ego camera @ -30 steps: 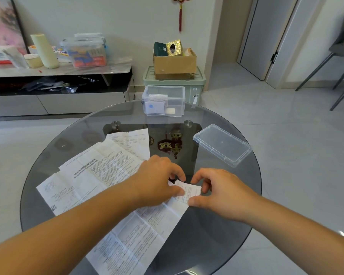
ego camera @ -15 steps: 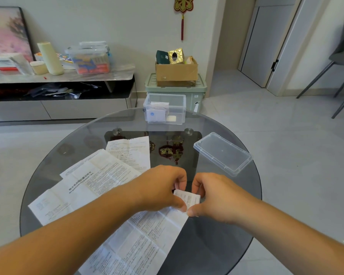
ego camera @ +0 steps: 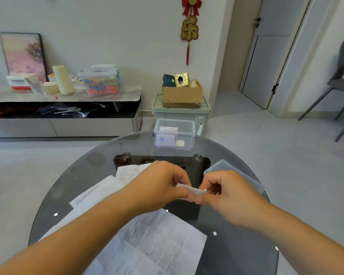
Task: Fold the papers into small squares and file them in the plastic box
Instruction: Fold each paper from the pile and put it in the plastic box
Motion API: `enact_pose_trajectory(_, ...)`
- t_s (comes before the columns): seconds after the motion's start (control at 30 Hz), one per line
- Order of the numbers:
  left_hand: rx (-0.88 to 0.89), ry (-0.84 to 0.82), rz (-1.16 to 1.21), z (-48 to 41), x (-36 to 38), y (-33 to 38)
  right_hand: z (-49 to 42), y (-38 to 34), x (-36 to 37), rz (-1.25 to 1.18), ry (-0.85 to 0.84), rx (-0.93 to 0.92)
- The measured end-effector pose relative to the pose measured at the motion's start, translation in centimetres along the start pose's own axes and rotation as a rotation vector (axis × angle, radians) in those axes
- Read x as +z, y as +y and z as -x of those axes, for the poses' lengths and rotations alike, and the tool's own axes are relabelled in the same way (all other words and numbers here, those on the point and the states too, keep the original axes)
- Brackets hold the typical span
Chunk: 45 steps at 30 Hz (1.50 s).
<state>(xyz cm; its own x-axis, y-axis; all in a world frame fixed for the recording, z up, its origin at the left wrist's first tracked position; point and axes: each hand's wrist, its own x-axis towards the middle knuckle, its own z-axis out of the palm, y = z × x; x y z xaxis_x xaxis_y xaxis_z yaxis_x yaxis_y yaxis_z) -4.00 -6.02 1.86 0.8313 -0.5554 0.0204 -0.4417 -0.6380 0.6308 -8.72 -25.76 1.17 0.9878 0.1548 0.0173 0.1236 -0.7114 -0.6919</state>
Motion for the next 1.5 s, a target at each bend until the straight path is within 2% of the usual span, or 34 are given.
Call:
enact_pose_trajectory(0.27,0.044,0.239,-0.210,-9.0,-7.4,-3.4,-11.9,-2.2,-2.3,0.285,0.129,-0.232)
enact_pose_trajectory(0.53,-0.014,0.400,-0.478,-17.8,-8.5,-9.7,-25.3,0.8,-2.5,0.395,0.286,-0.153)
enact_pose_trajectory(0.73,0.076,0.131,-0.772,-18.7,-6.8,-11.8,-28.4,2.8,-1.2,0.397,0.382,-0.092)
enact_pose_trajectory(0.9,0.106,-0.016,-0.777,-19.4,-5.9,-12.7,-28.8,3.3,-0.4,0.422,0.413,-0.096)
enact_pose_trajectory(1.17,0.070,-0.098,-0.843,-20.6,-6.1,-12.5,-29.4,3.2,-0.3,0.504,0.379,-0.065)
enact_pose_trajectory(1.5,0.091,-0.113,-0.841,-20.9,-6.0,-12.3,-29.5,3.1,0.0,0.529,0.398,-0.059)
